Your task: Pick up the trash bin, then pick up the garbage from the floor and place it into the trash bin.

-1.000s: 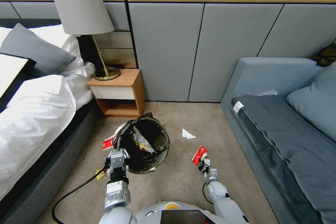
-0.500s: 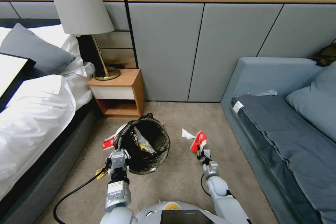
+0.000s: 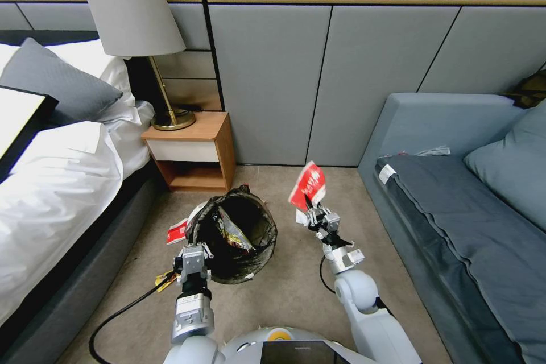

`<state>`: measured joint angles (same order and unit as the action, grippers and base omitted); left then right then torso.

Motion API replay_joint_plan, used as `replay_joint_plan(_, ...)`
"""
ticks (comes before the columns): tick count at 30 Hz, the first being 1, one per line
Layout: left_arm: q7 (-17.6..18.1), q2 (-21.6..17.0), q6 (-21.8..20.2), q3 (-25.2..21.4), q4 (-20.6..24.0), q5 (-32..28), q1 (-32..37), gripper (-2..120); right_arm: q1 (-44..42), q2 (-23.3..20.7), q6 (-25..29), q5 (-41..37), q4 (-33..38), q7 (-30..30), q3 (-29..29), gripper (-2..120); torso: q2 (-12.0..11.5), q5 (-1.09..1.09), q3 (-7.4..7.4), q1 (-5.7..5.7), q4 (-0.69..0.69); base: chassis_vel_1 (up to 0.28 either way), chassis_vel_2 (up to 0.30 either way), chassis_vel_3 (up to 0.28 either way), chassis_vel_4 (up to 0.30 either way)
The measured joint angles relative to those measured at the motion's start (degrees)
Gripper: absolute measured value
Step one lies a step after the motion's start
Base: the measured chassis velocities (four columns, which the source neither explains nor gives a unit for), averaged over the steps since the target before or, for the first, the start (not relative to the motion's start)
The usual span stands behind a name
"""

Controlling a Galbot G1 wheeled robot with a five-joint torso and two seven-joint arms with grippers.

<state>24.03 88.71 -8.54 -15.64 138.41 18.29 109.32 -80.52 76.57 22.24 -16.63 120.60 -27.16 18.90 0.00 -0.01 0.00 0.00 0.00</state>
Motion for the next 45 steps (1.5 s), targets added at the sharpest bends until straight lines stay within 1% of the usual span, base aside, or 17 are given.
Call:
replay_joint_plan(1,0.0,0.0,0.0,0.1,0.0,0.0,0.0,0,-0.2,-0.5,-0.1,-0.3,0.8,-0.9,-0.8,11,0.0,0.01,0.0,0.0,0.0,0.0,0.0,0.0,0.0)
replay_joint_plan(2,0.0,0.0,0.0,0.1,0.0,0.0,0.0,0,-0.2,-0.5,-0.1,-0.3,0.8,-0.9,-0.8,11,0.0,0.01,0.0,0.0,0.0,0.0,0.0,0.0,0.0)
replay_joint_plan(4,0.0,0.0,0.0,0.2,-0.2,-0.1,0.0,0,-0.7,-2.0,-0.7,-0.7,1.7,-1.2,-3.1,11,0.0,0.01,0.0,0.0,0.0,0.0,0.0,0.0,0.0)
replay_joint_plan(6,0.0,-0.1,0.0,0.3,-0.2,-0.1,0.0,0,-1.1,-2.7,-0.9,-0.6,1.7,-1.2,-4.1,11,0.0,0.01,0.0,0.0,0.0,0.0,0.0,0.0,0.0)
replay_joint_plan(12,-0.1,-0.1,-0.1,1.0,-0.5,0.0,-0.1,0,-2.5,-5.3,-0.8,2.4,-0.9,-1.0,-8.1,11,0.0,0.01,0.0,0.0,0.0,0.0,0.0,0.0,0.0)
replay_joint_plan(20,-0.1,-0.2,-0.1,1.2,-0.7,0.0,-0.2,0,-2.2,-5.0,-0.7,4.7,-4.7,0.0,-10.9,11,0.0,0.01,0.0,0.0,0.0,0.0,0.0,0.0,0.0)
replay_joint_plan(23,-0.1,-0.3,-0.1,1.3,-0.7,0.0,-0.2,0,-1.3,-4.1,-0.7,5.5,-8.0,0.3,-11.8,11,0.0,0.01,0.0,0.0,0.0,0.0,0.0,0.0,0.0)
replay_joint_plan(29,-0.1,-0.3,-0.2,1.4,-0.6,0.1,-0.2,0,-0.5,-3.2,-0.5,5.7,-11.4,0.5,-11.8,11,0.0,0.01,0.0,0.0,0.0,0.0,0.0,0.0,0.0)
replay_joint_plan(36,-0.1,-0.2,-0.2,1.6,-0.6,0.2,-0.3,0,-0.2,-2.7,-0.7,6.6,-13.4,1.0,-11.8,11,0.0,0.01,0.0,0.0,0.0,0.0,0.0,0.0,0.0)
replay_joint_plan(38,-0.1,-0.2,-0.2,1.6,-0.6,0.2,-0.3,0,-0.3,-2.5,-0.7,7.4,-13.9,1.3,-11.9,18,0.0,0.01,0.0,0.0,0.0,0.0,0.0,0.0,0.0)
replay_joint_plan(39,-0.1,-0.2,-0.2,1.6,-0.6,0.2,-0.3,0,-0.3,-2.5,-0.7,7.4,-13.9,1.3,-11.9,18,0.0,0.01,0.0,0.0,0.0,0.0,0.0,0.0,0.0)
replay_joint_plan(42,-0.1,0.0,-0.2,1.7,-0.5,0.3,-0.3,0,-0.5,-2.2,-0.7,8.1,-14.1,1.8,-12.3,35,0.0,0.01,0.0,0.0,0.0,0.0,0.0,0.0,0.0)
replay_joint_plan(43,-0.1,0.0,-0.2,1.7,-0.5,0.3,-0.3,0,-0.5,-2.2,-0.7,8.1,-14.1,1.8,-12.3,35,0.0,0.01,0.0,0.0,0.0,0.0,0.0,0.0,0.0)
replay_joint_plan(45,-0.1,0.0,-0.2,1.7,-0.5,0.4,-0.2,0,-0.4,-2.1,-0.7,8.4,-14.1,1.9,-12.4,44,0.0,0.01,0.0,0.0,0.0,0.0,0.0,0.0,0.0)
